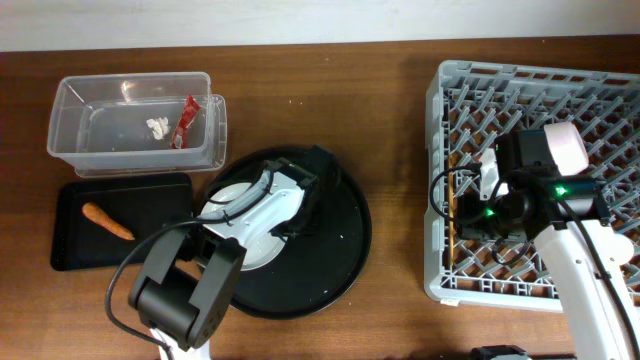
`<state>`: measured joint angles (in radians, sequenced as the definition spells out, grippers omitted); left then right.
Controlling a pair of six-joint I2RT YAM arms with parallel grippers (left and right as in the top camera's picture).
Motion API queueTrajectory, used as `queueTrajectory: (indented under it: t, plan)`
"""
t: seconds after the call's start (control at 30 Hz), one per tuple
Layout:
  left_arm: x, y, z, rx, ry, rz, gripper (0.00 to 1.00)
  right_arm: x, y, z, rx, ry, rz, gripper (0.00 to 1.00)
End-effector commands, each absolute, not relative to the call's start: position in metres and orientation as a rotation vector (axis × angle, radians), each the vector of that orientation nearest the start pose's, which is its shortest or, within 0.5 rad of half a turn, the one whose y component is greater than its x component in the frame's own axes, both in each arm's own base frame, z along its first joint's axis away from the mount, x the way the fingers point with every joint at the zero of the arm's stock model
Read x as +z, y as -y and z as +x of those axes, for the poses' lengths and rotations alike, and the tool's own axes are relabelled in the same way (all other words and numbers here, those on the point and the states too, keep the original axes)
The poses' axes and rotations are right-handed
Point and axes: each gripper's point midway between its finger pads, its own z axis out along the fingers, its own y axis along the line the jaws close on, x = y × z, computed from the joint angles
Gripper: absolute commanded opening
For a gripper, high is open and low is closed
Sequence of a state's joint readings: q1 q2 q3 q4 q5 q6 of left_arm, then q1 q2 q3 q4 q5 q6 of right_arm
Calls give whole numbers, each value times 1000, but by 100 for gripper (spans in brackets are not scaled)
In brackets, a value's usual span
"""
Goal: Sort waste into correct bins and load items into the dishwasher rack
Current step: 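Grasp the white plate rim with the left gripper, then tip the plate over the black tray to dump the food scraps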
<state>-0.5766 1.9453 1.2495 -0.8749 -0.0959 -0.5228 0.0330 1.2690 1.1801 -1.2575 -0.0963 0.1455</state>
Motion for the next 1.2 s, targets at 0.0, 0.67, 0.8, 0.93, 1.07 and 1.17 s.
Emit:
queueTrajectory:
  t: [0.0, 0.67, 0.8, 0.93, 1.07, 1.17]
  plan:
    - [-9, 159, 296, 245, -3090, 72, 29, 167, -24, 246, 181, -2915, 146, 49]
    - [16, 137, 303, 461, -3042, 88, 0, 166, -24, 244, 179, -2923, 143, 49]
    - [52, 142, 314, 434, -2996, 76, 0, 166, -24, 243, 179, -2924, 143, 49]
    - [74, 138, 314, 407, -2956, 58, 0, 166, -24, 242, 172, -2932, 144, 49]
    - [91, 106, 318, 405, -2962, -64, 0, 166, -24, 241, 172, -2934, 145, 49]
    - [100, 81, 324, 355, -2980, -68, 0, 165, -24, 241, 172, -2934, 145, 49]
